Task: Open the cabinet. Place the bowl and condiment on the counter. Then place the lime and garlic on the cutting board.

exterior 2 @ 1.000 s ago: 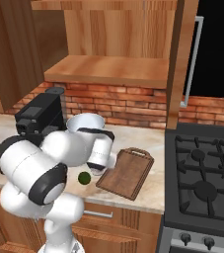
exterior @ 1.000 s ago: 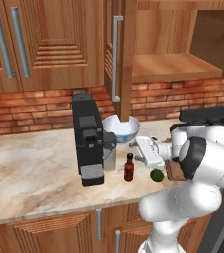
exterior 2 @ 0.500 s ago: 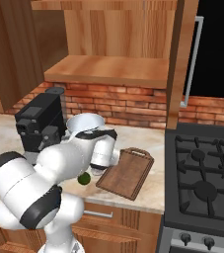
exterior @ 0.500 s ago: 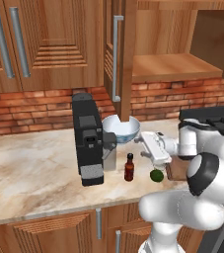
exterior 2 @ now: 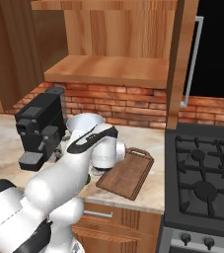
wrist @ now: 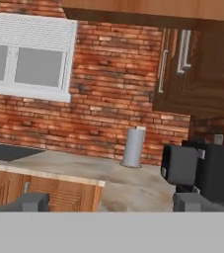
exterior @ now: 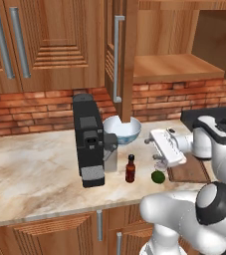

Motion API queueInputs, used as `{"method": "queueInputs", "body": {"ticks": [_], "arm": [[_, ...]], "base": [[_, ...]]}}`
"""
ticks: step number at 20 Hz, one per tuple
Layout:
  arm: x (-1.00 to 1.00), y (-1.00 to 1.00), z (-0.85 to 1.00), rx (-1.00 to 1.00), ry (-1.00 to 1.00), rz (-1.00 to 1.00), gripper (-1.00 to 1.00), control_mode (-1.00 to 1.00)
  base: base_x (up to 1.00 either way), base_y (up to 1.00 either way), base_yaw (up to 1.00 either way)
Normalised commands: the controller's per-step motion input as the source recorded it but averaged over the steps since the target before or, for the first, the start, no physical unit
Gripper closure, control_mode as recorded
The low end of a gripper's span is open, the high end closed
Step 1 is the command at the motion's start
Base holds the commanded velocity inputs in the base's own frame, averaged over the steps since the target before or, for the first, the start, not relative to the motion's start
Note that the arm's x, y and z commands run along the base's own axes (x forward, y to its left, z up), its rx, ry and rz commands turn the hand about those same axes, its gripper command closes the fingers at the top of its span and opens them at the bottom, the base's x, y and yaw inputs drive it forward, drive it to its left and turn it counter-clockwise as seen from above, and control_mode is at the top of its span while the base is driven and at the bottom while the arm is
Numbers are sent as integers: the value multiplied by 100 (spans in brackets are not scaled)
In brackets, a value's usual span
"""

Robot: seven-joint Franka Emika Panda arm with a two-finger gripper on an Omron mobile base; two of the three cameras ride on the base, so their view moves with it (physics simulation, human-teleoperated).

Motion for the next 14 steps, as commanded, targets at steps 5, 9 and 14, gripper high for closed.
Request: {"method": "queueInputs", "body": {"ticks": [5,9,14], "arm": [[-15,0,27,-17,-11,0,-100,-100],[-19,1,9,-20,-22,1,-100,-100],[-12,0,1,-19,-25,3,-100,-100]], "base": [[0,0,0],[0,0,0],[0,0,0]]}}
